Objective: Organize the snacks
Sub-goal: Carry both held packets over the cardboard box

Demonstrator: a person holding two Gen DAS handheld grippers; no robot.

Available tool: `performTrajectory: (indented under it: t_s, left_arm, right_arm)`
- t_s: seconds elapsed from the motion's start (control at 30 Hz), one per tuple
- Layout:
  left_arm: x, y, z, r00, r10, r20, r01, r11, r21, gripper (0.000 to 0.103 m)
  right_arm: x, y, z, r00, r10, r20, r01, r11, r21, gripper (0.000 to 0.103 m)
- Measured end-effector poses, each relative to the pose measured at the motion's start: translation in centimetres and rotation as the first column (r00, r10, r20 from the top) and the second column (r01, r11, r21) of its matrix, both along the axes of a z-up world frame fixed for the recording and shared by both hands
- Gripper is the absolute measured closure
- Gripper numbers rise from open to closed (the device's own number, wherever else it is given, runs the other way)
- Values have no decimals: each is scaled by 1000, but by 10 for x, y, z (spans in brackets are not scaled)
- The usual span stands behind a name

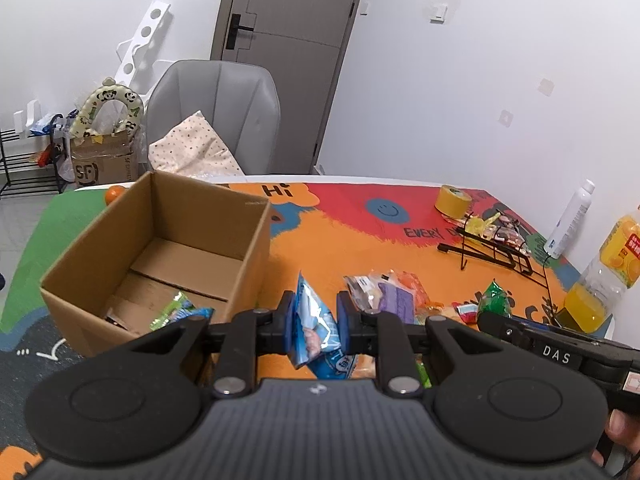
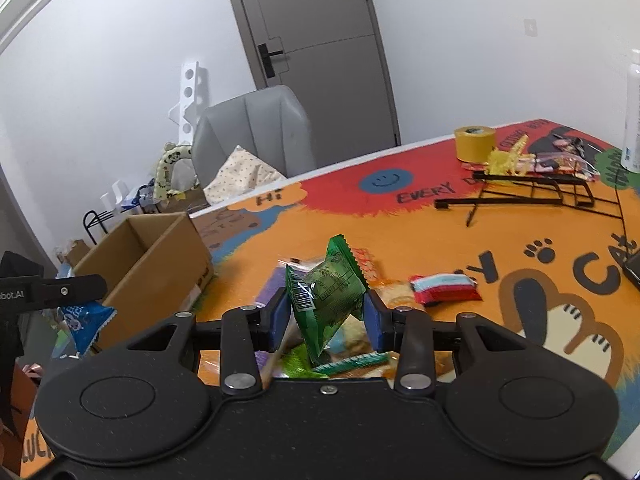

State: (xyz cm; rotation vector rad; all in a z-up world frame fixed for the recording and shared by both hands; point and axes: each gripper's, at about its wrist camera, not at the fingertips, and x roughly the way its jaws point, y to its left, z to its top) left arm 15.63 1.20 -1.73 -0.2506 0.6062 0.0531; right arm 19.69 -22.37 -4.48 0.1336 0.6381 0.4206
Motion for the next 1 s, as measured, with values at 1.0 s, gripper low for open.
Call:
performTrajectory:
  t_s: [1.0]
  left_arm:
    - [11, 98, 17, 991, 130, 30, -130, 992, 4, 83]
  right_arm:
    - [5, 106, 30, 984, 171, 40, -171, 985, -4, 66]
